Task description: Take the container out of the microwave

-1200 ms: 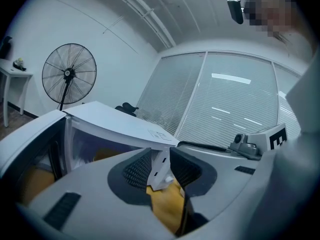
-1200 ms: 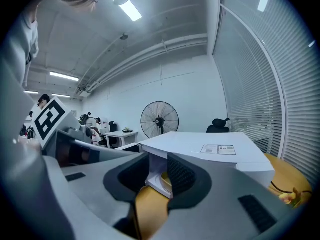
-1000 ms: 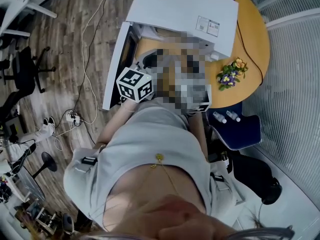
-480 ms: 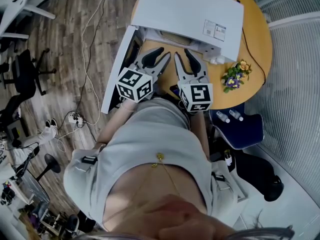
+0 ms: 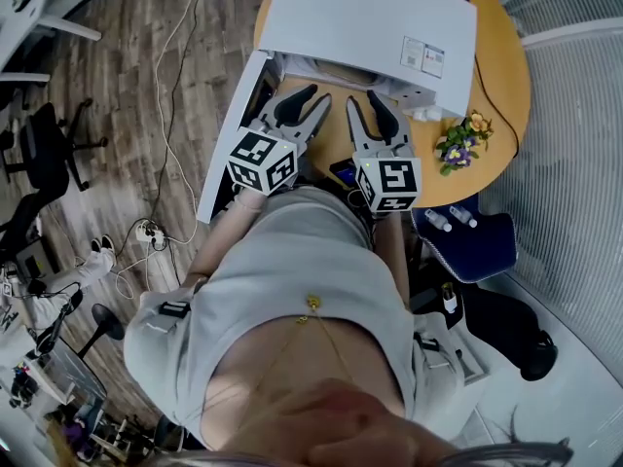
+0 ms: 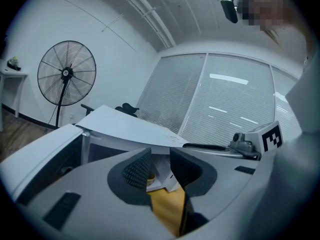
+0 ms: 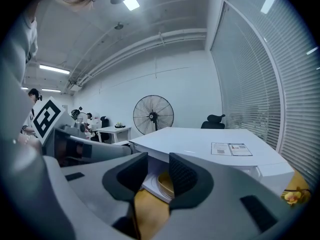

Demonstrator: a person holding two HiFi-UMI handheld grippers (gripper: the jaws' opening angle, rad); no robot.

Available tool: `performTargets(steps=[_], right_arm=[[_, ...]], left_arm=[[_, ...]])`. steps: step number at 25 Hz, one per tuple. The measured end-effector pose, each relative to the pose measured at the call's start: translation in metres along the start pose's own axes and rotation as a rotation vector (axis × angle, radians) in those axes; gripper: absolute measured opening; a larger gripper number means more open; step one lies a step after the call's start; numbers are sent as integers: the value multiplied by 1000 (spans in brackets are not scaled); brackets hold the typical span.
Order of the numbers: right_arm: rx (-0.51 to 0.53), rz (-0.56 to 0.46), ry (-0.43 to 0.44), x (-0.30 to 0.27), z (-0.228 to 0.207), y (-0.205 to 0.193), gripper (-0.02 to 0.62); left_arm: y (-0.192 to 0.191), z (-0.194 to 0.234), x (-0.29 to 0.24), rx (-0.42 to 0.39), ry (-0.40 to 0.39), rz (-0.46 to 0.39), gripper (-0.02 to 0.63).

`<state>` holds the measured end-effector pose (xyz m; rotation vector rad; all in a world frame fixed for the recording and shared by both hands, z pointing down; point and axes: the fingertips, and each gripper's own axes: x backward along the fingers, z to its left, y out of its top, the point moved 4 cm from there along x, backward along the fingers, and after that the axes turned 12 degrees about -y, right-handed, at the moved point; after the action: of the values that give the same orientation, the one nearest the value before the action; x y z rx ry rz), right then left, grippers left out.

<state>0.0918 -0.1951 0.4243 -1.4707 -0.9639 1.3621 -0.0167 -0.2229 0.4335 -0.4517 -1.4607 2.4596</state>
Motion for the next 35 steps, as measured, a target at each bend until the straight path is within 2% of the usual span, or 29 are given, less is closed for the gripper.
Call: performTargets(steps=[7,15,35], right_arm=[[-10,8,-41,-4,-5,0,140],[4,41,-59,-10,-13,-10,135],[192,210,31,-68,-18,-58,129]], left_arm=[[7,4,0,-24,-29,-2,118],[4,6,-2,-23,-24,8,118],[-5,15,-3,18,29,11,118]])
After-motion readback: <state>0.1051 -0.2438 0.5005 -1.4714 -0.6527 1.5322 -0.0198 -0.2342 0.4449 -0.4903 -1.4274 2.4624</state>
